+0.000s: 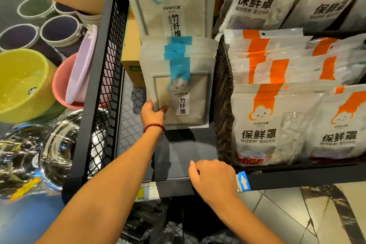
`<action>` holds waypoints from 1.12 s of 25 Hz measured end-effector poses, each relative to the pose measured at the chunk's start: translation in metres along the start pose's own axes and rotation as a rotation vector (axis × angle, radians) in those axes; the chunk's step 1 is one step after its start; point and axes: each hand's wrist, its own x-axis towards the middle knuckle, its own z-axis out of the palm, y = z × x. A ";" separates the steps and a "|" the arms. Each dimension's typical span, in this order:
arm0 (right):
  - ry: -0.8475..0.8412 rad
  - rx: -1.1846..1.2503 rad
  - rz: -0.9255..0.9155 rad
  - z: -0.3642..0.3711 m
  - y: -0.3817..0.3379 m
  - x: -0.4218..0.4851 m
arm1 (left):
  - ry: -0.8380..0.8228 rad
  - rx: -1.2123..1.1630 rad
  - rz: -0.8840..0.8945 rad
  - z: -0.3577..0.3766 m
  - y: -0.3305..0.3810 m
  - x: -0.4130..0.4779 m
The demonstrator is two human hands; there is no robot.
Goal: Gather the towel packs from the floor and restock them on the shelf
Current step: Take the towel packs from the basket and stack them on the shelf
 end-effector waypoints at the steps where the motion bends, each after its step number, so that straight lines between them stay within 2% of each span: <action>1: -0.008 0.009 -0.002 -0.001 0.000 0.000 | 0.010 0.087 0.028 0.001 -0.002 0.000; 8: -0.092 0.056 -0.004 -0.009 0.000 -0.001 | 0.064 0.371 0.106 -0.004 -0.003 -0.006; 11: -0.124 0.066 0.001 -0.012 0.001 -0.002 | 0.081 0.478 0.074 -0.009 0.003 -0.007; 15: -0.237 0.003 -0.059 -0.014 0.003 0.001 | -0.041 0.556 -0.028 -0.029 0.011 -0.012; 17: -0.350 0.105 -0.067 -0.016 0.006 0.003 | -0.137 0.556 -0.028 -0.050 0.021 -0.022; 21: -0.371 0.116 -0.276 -0.039 -0.005 0.006 | -0.208 0.597 0.005 -0.105 0.040 -0.066; 23: -0.349 0.136 -0.436 -0.046 -0.017 0.002 | -0.120 0.550 -0.015 -0.138 0.043 -0.102; 26: -0.280 0.223 -0.741 -0.056 -0.040 -0.026 | 0.172 0.427 -0.060 -0.188 0.035 -0.184; 28: -0.292 0.305 -0.938 -0.057 -0.053 -0.057 | 0.342 0.361 -0.136 -0.209 0.014 -0.247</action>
